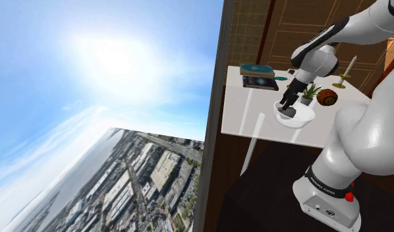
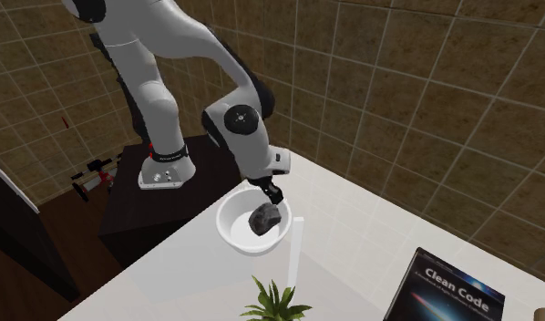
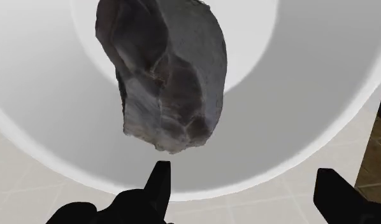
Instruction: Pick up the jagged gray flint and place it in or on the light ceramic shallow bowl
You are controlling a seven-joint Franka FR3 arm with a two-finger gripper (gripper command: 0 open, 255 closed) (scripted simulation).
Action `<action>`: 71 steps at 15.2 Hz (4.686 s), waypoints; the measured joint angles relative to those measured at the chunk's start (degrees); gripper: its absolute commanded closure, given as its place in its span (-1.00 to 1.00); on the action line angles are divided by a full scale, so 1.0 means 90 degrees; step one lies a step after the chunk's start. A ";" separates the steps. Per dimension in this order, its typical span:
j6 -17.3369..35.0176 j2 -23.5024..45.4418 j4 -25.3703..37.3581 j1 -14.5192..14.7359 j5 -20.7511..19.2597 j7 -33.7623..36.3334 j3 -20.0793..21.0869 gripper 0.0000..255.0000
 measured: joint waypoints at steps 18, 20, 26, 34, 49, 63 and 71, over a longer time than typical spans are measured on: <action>0.3052 -0.0010 -0.1269 -0.1518 -0.3817 0.0330 0.1306 1.00; 0.3019 -0.0046 -0.1245 -0.1550 -0.3858 0.0348 0.1320 1.00; 0.2855 -0.0149 -0.1235 -0.1653 -0.3998 0.0412 0.1373 1.00; 0.2108 -0.0837 -0.1153 -0.2192 -0.4712 0.0967 0.1947 1.00; 0.0279 -0.2215 -0.0644 -0.2788 -0.5071 0.1236 0.2907 1.00; -0.0558 -0.2840 -0.0315 -0.3128 -0.5165 0.0818 0.2983 1.00; 0.1029 -0.2368 -0.1882 -0.4879 -0.8040 0.4746 0.5291 -1.00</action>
